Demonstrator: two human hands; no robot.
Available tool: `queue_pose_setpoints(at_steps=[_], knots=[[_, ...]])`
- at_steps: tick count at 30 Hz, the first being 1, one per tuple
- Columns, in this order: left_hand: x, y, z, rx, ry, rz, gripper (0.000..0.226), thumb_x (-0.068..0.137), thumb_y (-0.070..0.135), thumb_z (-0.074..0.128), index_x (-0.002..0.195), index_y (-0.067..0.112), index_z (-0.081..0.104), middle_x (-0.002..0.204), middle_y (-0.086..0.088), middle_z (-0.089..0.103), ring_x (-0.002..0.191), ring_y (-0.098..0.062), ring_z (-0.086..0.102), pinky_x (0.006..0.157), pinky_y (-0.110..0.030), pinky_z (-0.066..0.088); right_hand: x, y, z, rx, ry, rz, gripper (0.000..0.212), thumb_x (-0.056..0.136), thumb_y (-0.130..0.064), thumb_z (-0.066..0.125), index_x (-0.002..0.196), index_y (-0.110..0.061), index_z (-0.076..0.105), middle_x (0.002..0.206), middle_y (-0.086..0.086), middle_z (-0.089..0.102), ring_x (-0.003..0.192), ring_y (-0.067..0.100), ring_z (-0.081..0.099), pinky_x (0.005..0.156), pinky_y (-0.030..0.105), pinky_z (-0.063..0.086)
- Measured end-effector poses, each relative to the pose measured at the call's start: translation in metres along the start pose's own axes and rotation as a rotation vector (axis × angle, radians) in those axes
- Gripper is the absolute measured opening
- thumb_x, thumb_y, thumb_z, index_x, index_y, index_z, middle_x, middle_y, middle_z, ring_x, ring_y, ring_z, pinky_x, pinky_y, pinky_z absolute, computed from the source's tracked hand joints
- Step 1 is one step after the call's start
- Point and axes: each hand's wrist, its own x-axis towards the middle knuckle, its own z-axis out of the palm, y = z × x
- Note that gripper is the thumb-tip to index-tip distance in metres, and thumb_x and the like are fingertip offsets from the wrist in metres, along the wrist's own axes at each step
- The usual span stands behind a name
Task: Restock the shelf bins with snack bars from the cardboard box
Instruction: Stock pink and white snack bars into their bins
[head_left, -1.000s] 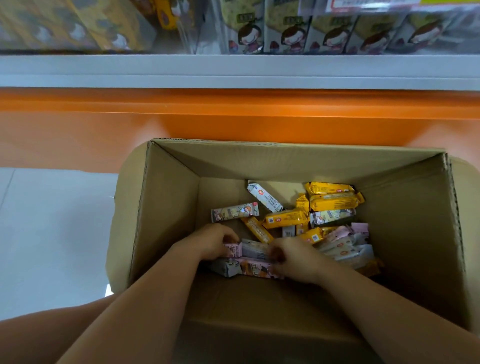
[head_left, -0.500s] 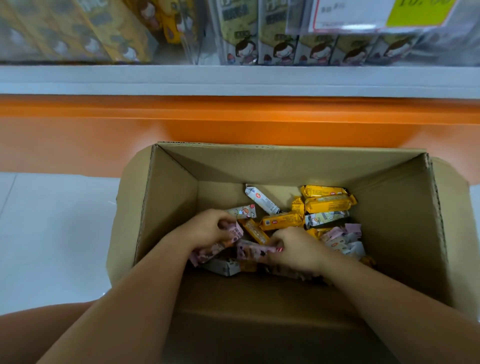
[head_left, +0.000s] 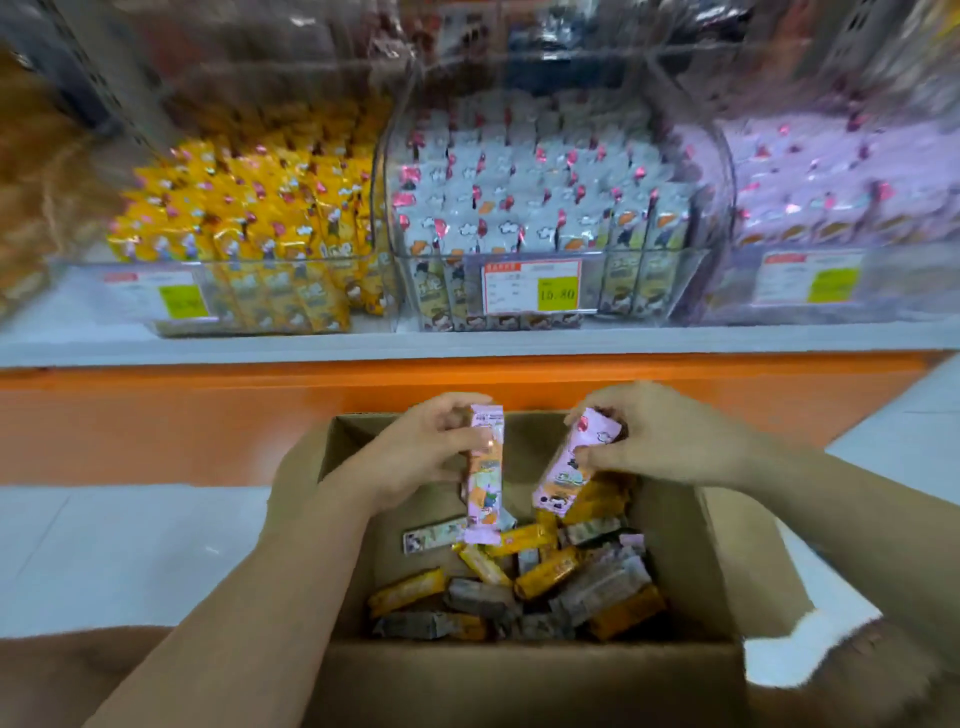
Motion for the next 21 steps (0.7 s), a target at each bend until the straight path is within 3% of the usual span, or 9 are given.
queue_pose_setpoints(at_steps=[3, 7, 10, 12, 15, 17, 19, 21], knots=[[-0.016, 0.046, 0.007, 0.083, 0.022, 0.182, 0.022, 0.089, 0.002, 0.059, 0.098, 0.022, 0.063, 0.096, 0.0, 0.068, 0.091, -0.016, 0.065, 0.086, -0.036, 0.053, -0.028, -0.014, -0.045, 0.031, 0.087, -0.055, 0.019, 0.08, -0.03, 0.072, 0.094, -0.018, 0.067, 0.089, -0.005, 0.068, 0.079, 0.011, 0.06, 0.072, 0.025, 0.044], [-0.031, 0.119, 0.022, 0.168, 0.079, 0.426, 0.024, 0.088, 0.003, 0.061, 0.095, 0.025, 0.062, 0.1, 0.0, 0.07, 0.092, -0.017, 0.067, 0.086, -0.034, 0.053, -0.059, -0.013, -0.087, 0.183, 0.174, -0.081, 0.014, 0.076, -0.031, 0.075, 0.085, -0.023, 0.067, 0.082, -0.004, 0.071, 0.078, 0.014, 0.065, 0.073, 0.03, 0.049], [-0.035, 0.157, 0.044, 0.019, 0.119, 0.537, 0.021, 0.09, 0.0, 0.056, 0.096, 0.02, 0.058, 0.087, 0.006, 0.072, 0.08, -0.011, 0.069, 0.072, -0.027, 0.055, -0.074, 0.0, -0.097, 0.443, 0.209, -0.07, 0.024, 0.072, -0.028, 0.074, 0.09, -0.013, 0.068, 0.084, 0.007, 0.072, 0.075, 0.018, 0.067, 0.074, 0.033, 0.055], [-0.033, 0.171, 0.063, -0.096, 0.155, 0.589, 0.019, 0.092, 0.0, 0.054, 0.097, 0.019, 0.055, 0.084, 0.005, 0.069, 0.075, -0.009, 0.067, 0.068, -0.027, 0.056, -0.082, 0.003, -0.098, 0.61, 0.229, -0.07, 0.02, 0.073, -0.026, 0.071, 0.087, -0.013, 0.067, 0.08, 0.013, 0.069, 0.072, 0.021, 0.066, 0.076, 0.034, 0.057], [-0.026, 0.182, 0.097, -0.293, 0.161, 0.592, 0.024, 0.092, -0.001, 0.053, 0.102, 0.022, 0.052, 0.092, -0.006, 0.061, 0.065, -0.007, 0.064, 0.069, -0.029, 0.058, -0.09, 0.005, -0.1, 0.905, 0.331, -0.103, 0.024, 0.074, -0.019, 0.067, 0.093, -0.027, 0.054, 0.072, 0.012, 0.066, 0.068, 0.021, 0.065, 0.07, 0.03, 0.057], [-0.017, 0.186, 0.115, -0.355, 0.116, 0.574, 0.03, 0.093, 0.0, 0.052, 0.109, 0.026, 0.052, 0.104, -0.012, 0.057, 0.067, -0.007, 0.064, 0.075, -0.032, 0.058, -0.094, 0.01, -0.105, 1.027, 0.473, -0.147, 0.027, 0.076, -0.018, 0.065, 0.095, -0.026, 0.049, 0.069, 0.008, 0.064, 0.067, 0.02, 0.064, 0.069, 0.028, 0.056], [-0.005, 0.191, 0.128, -0.242, 0.064, 0.585, 0.034, 0.092, 0.004, 0.056, 0.11, 0.033, 0.055, 0.118, -0.012, 0.055, 0.079, -0.011, 0.066, 0.08, -0.034, 0.055, -0.097, 0.017, -0.114, 1.059, 0.646, -0.185, 0.023, 0.078, -0.02, 0.066, 0.096, -0.019, 0.053, 0.068, -0.001, 0.063, 0.07, 0.018, 0.064, 0.076, 0.032, 0.053], [0.005, 0.199, 0.141, 0.067, 0.029, 0.637, 0.037, 0.088, 0.01, 0.062, 0.109, 0.041, 0.057, 0.11, 0.0, 0.057, 0.085, -0.011, 0.063, 0.084, -0.033, 0.052, -0.1, 0.027, -0.126, 1.037, 0.81, -0.227, 0.02, 0.077, -0.025, 0.073, 0.092, -0.019, 0.061, 0.072, -0.006, 0.068, 0.077, 0.02, 0.064, 0.081, 0.035, 0.051]])
